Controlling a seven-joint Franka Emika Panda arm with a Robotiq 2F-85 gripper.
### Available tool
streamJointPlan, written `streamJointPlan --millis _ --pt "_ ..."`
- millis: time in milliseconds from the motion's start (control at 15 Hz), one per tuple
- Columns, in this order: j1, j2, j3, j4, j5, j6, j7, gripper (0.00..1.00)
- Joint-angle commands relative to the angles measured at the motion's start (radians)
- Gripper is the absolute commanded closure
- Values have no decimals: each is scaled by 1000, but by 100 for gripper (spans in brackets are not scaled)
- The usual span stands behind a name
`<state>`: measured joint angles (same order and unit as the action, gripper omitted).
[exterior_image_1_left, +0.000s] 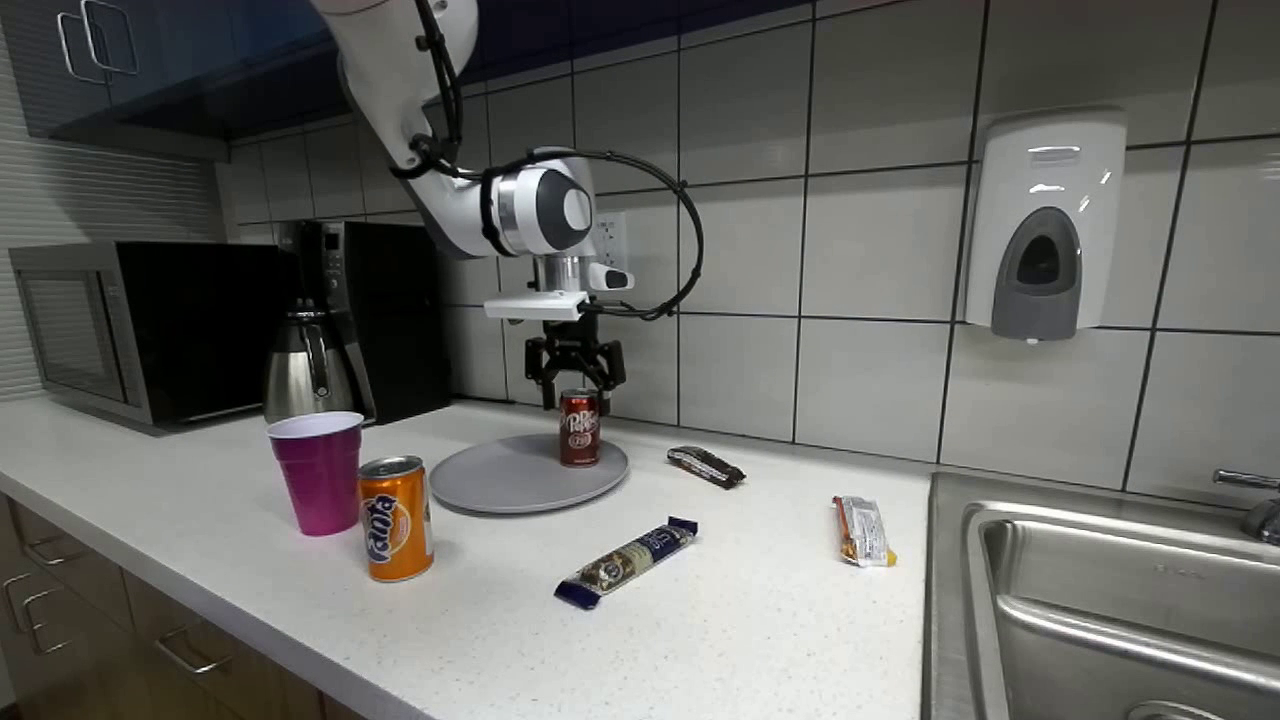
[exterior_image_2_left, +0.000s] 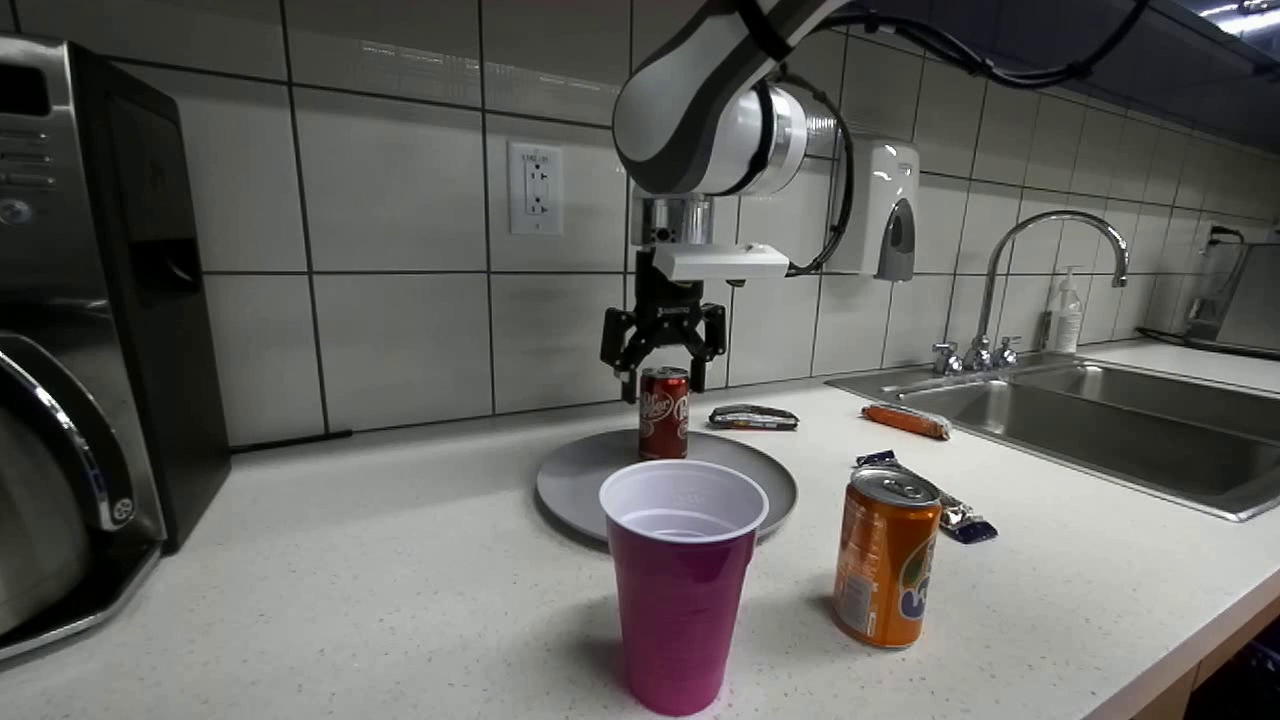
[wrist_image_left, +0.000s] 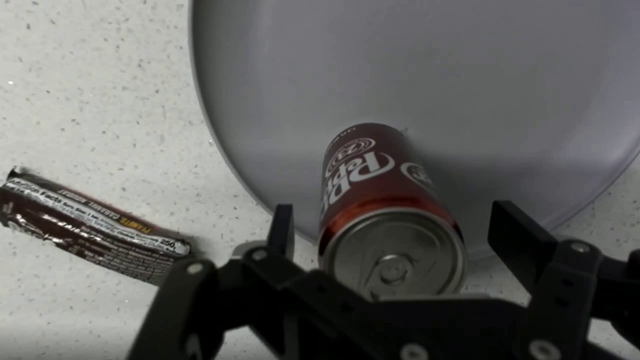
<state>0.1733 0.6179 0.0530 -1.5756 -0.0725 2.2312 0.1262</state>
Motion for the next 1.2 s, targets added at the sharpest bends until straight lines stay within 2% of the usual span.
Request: streamJointPlan --millis 0,133,333,400,1133 --pt "-6 29 2 62 0 -48 -31 26" --pt "-6 34 2 68 1 -49 -34 31" --pt "-7 34 1 68 1 -48 -35 56" --pt "-8 32 0 66 0 -47 -34 62" --pt "12 -11 -2 18 -9 -37 -9 62"
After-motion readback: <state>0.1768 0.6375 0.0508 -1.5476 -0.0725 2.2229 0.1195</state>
